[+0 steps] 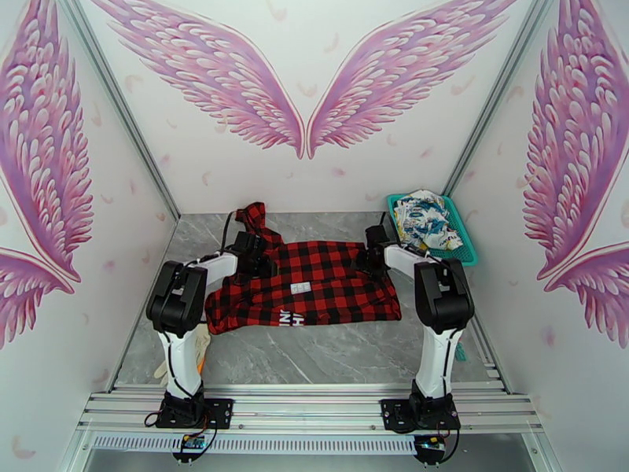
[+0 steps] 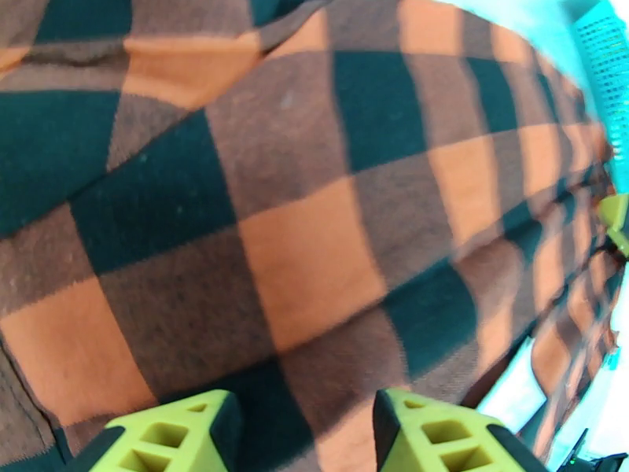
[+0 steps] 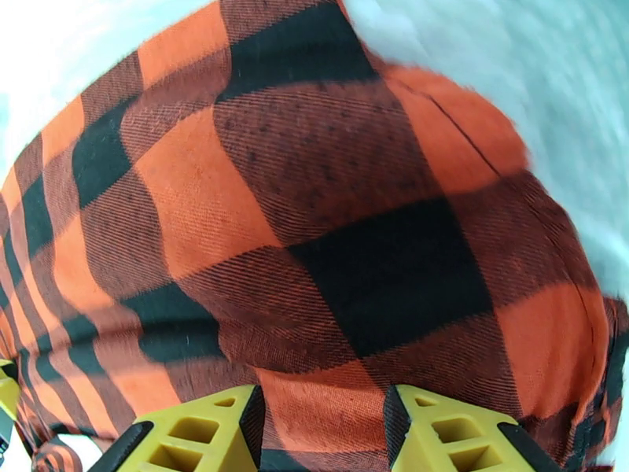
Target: Fold and stack the mixed laundry pile
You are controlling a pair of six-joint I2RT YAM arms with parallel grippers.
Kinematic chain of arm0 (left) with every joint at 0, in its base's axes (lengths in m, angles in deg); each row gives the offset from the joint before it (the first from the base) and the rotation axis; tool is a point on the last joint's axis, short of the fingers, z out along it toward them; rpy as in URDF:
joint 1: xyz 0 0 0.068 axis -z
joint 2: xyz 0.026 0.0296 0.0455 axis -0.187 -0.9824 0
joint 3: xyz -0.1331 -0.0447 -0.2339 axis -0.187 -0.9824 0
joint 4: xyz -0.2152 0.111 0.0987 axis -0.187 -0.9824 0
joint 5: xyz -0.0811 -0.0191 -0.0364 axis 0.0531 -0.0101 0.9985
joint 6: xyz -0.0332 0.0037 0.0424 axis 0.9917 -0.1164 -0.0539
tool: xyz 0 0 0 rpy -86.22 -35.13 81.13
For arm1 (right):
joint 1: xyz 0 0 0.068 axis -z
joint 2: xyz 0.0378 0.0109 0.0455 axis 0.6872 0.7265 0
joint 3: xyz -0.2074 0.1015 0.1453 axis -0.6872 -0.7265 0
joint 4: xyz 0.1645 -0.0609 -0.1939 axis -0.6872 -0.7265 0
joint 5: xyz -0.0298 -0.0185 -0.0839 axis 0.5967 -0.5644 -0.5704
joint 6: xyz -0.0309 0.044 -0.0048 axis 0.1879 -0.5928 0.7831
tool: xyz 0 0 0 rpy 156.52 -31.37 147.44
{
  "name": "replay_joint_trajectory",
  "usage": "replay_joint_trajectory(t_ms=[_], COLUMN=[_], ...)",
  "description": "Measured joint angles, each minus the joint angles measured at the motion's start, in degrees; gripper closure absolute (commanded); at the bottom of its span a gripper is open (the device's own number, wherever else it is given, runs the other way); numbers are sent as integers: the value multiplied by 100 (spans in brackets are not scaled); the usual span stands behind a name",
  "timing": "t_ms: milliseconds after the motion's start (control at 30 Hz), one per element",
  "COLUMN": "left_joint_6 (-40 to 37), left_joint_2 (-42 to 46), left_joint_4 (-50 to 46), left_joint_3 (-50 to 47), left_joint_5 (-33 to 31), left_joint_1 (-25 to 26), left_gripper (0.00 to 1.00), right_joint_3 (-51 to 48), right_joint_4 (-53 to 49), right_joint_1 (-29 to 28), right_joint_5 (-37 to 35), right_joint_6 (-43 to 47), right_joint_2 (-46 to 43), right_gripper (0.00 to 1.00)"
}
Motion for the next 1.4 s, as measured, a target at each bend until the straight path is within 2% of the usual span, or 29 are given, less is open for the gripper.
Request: replay_joint_trajectory(t_ms=[267,400,533,700,833,967,1133,1400], left_joint_6=[199,258,234,105,37,-11,-15,168], left_joint_2=[986,1158,1147,929,374,-243,-645,-907], left_joint_4=[356,339,68,-247,-247,-310,-442,-407], left_joint_3=[-1401,-1596,-1364,-238,909,1561,1641,1641], left_joint_5=[50,72,9,-96,-151,-155,-151,-203], left_joint_1=[120,170,162,17,-197,-350,-382,-402], left_gripper=[47,47,47,46,47,48,48,50], right_joint_3=[-1523,-1589,-905,476,1392,1729,1976,3379], right_joint_4=[17,-157,-522,-715,-839,-1123,-1565,-1987], right_joint_1=[-68,-68,-66,-57,-50,-50,-50,-42], right_joint_5=[-7,-83,-380,-824,-986,-1036,-1150,-1172], right_joint_6=[-173,-144,-28,297,511,592,592,557], right_joint_2=[-1180,-1296,-1099,-562,146,726,1150,1993], right_gripper=[51,50,49,48,49,51,53,58])
